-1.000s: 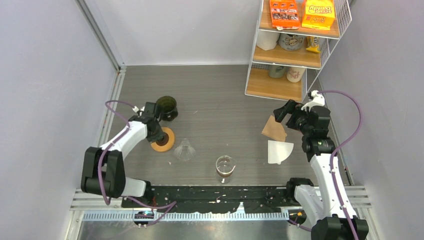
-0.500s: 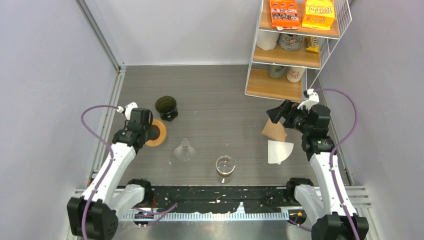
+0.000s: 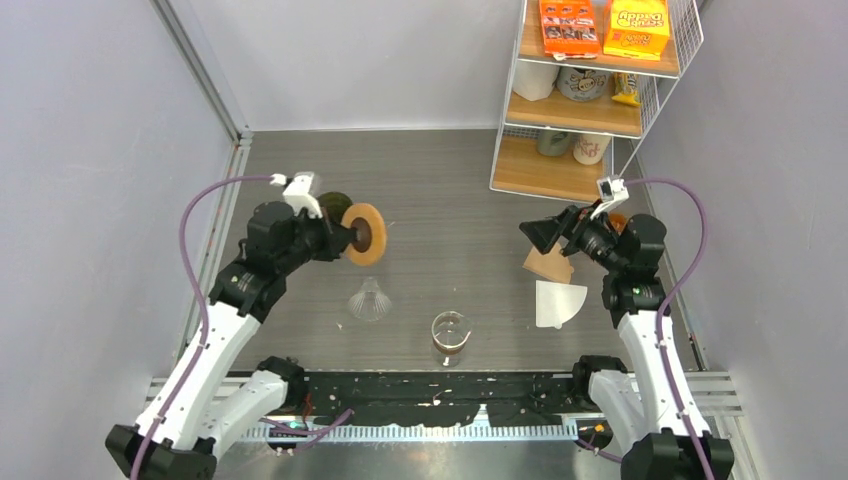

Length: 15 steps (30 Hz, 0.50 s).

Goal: Place the coffee filter in the dripper

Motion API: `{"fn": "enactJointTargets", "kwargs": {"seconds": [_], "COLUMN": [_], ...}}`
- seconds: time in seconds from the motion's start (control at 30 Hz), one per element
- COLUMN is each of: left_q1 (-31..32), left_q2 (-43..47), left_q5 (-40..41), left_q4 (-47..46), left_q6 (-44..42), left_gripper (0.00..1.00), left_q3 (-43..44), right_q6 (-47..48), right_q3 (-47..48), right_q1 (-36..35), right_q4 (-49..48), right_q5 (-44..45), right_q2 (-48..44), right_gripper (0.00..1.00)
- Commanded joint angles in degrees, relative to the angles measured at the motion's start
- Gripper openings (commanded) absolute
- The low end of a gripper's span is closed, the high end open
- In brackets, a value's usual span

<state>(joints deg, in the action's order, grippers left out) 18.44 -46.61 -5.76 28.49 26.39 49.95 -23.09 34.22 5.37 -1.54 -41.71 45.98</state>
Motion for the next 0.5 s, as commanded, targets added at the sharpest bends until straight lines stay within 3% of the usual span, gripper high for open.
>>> {"fn": "enactJointTargets", "kwargs": {"seconds": [0.0, 0.07, 0.17, 0.2, 0.27, 0.33, 0.37, 0.4, 0.47], "left_q1": [6.9, 9.3, 9.7, 9.8, 10.2, 10.9, 11.4, 12.1, 13.6], "left_q2": [-4.8, -8.0, -13.3, -14.5, -16.0, -16.6, -16.8, -17.1, -17.9], "left_q5": [-14.2, -19.7, -31.1, -34.7, -38.8, -39.0, -39.2, -40.0, -40.1], "left_q4": [-9.1, -10.5, -13.1, -13.2, -12.0, -9.8, -8.6, -7.6, -5.2], "left_q6": [-9.2, -10.9, -10.3, -10.4, -11.2, -12.8, -13.8, -15.1, -17.3], "left_gripper": [0.0, 0.0, 0.0, 0.0, 0.0, 0.0, 0.0, 0.0, 0.0], "left_q3": [6.8, 9.2, 13.3, 14.5, 16.5, 17.8, 18.2, 18.5, 19.0], "right_q6": [5.0, 13.3, 35.3, 47.1, 65.7, 82.5, 87.9, 97.8, 107.6], "right_q3": [-1.2, -1.3, -2.3, -2.4, 0.2, 6.9, 12.0, 14.6, 21.4], "right_q1": [-0.9, -3.5, -10.4, -11.5, -13.5, -14.7, -15.8, -16.4, -19.1], "right_q4": [-11.6, -12.7, -15.6, -14.9, -6.8, 9.9, 21.1, 26.6, 38.3], "right_q5": [-6.2, -6.3, -7.0, -10.5, -18.0, -23.0, -23.9, -24.3, -22.2], "right_q2": [-5.1, -7.6, -10.3, -10.2, -8.7, -5.5, -4.0, -1.3, 2.8], "right_gripper": [0.95, 0.95, 0.95, 0.95, 0.95, 0.95, 0.96, 0.95, 0.95]}}
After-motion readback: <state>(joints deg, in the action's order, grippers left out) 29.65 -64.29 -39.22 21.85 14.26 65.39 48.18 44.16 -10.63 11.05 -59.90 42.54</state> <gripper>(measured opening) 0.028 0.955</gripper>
